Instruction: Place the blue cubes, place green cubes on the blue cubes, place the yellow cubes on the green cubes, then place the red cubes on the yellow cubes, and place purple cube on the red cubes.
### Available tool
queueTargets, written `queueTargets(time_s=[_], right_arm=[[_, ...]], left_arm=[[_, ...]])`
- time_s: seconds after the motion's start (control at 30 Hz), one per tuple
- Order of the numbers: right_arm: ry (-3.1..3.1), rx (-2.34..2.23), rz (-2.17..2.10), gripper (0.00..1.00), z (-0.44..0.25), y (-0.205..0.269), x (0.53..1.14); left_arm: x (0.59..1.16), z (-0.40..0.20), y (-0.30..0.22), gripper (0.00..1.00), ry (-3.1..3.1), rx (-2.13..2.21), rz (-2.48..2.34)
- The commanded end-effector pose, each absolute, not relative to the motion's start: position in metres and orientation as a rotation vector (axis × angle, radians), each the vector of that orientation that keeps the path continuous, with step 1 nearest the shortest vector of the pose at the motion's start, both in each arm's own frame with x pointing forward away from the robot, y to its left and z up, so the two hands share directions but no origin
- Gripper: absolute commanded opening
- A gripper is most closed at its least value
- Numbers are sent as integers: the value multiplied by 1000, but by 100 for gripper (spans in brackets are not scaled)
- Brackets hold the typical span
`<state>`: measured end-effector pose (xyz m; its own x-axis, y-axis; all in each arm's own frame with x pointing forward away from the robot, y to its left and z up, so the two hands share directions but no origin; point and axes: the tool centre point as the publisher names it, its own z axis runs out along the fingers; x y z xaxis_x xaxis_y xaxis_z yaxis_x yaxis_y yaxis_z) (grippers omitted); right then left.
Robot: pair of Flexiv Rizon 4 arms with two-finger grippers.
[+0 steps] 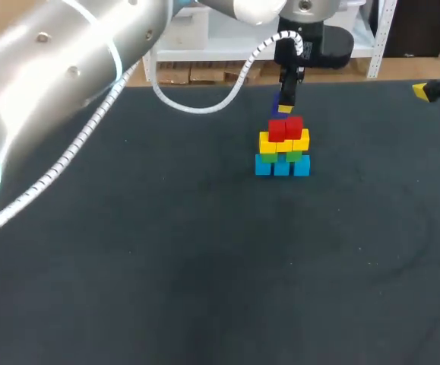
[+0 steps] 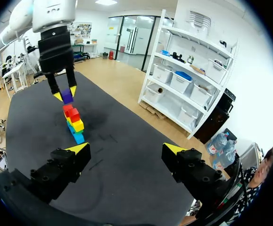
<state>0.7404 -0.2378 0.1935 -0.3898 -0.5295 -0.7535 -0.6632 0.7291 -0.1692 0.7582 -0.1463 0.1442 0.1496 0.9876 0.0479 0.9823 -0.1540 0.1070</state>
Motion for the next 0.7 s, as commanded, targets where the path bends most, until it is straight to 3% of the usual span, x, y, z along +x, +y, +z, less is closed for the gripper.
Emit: queueTargets(time_s=[0.03, 0.7], right_arm=[[2080, -902, 203, 100, 194, -238, 741], [2080, -902, 203, 100, 194, -238, 741]], left_arm=[[768, 142, -150, 0, 2077, 2393, 61], [757, 134, -156, 0, 2125, 2376, -32]])
